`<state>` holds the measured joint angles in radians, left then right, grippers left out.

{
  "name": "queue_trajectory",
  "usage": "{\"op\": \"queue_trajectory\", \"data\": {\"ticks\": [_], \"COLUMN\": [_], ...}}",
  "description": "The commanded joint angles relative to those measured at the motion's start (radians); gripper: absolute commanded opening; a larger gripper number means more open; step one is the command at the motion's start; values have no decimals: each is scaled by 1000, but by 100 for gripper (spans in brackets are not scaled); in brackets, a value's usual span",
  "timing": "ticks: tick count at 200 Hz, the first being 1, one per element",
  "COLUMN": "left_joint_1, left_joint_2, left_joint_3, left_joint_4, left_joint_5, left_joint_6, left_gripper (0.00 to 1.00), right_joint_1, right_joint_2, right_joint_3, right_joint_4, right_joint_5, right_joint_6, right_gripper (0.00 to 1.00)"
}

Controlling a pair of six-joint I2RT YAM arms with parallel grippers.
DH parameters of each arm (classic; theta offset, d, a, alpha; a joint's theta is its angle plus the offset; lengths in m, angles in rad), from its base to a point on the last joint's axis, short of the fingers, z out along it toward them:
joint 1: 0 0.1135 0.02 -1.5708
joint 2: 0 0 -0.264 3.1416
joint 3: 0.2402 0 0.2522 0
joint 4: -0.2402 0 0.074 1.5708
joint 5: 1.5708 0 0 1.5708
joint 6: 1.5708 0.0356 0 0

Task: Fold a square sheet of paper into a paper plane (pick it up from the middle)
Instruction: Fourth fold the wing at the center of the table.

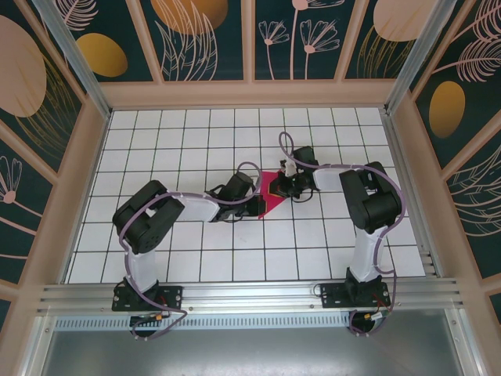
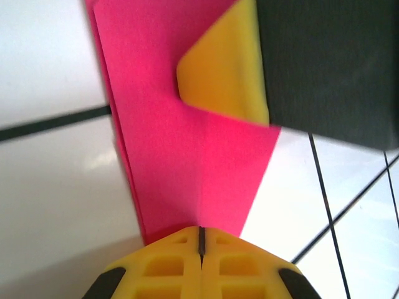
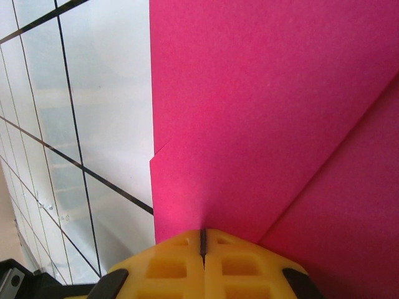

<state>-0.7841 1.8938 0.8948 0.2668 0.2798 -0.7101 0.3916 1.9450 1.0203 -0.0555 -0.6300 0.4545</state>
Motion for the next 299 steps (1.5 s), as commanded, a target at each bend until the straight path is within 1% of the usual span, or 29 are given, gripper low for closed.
{"op": "queue_trajectory", "data": {"ticks": [1,26,52,67,72,85,105,130,164,182,211,229,269,286,299], "left_joint_1": [-26,-38,-37,-36,-37,-37,-38,-38,-37,-38,-38,-37,-38,-37,-37], "left_joint_2": [-33,-71,-132,-173,-208,-223,-188,-94,-36,-4,-20,-24,-24,-23,-21], "left_joint_3": [-76,-101,-83,-73,-71,-79,-91,-61,-50,-34,-74,-84,-105,-106,-103], "left_joint_4": [-113,-143,-178,-139,-120,-53,44,58,21,-48,-32,-32,-8,-5,-3], "left_joint_5": [84,67,9,-33,-48,-86,-93,-73,-86,-101,-107,-110,-89,-82,-79], "left_joint_6": [26,42,43,6,-6,-51,-112,-131,-135,-131,-140,-140,-146,-146,-146], "left_gripper": [2,2,2,2,3,2,1,0,0,0,0,0,0,0,0], "right_joint_1": [15,16,15,15,16,16,17,17,18,17,18,17,41,51,64], "right_joint_2": [100,99,97,94,94,91,92,91,79,66,32,7,-107,-101,-86], "right_joint_3": [-54,-56,-61,-67,-67,-68,-65,-61,-60,-51,-10,-2,-30,-47,-66], "right_joint_4": [-104,-109,-109,-103,-99,-92,-87,-83,-68,-67,-99,-90,-43,-31,-28], "right_joint_5": [146,146,147,144,140,134,130,122,99,82,79,43,-21,-64,-65], "right_joint_6": [-2,-2,3,9,12,16,21,24,21,0,-48,-56,-47,-23,-16], "right_gripper": [0,0,0,0,0,0,0,0,0,0,0,0,1,0,0]}}
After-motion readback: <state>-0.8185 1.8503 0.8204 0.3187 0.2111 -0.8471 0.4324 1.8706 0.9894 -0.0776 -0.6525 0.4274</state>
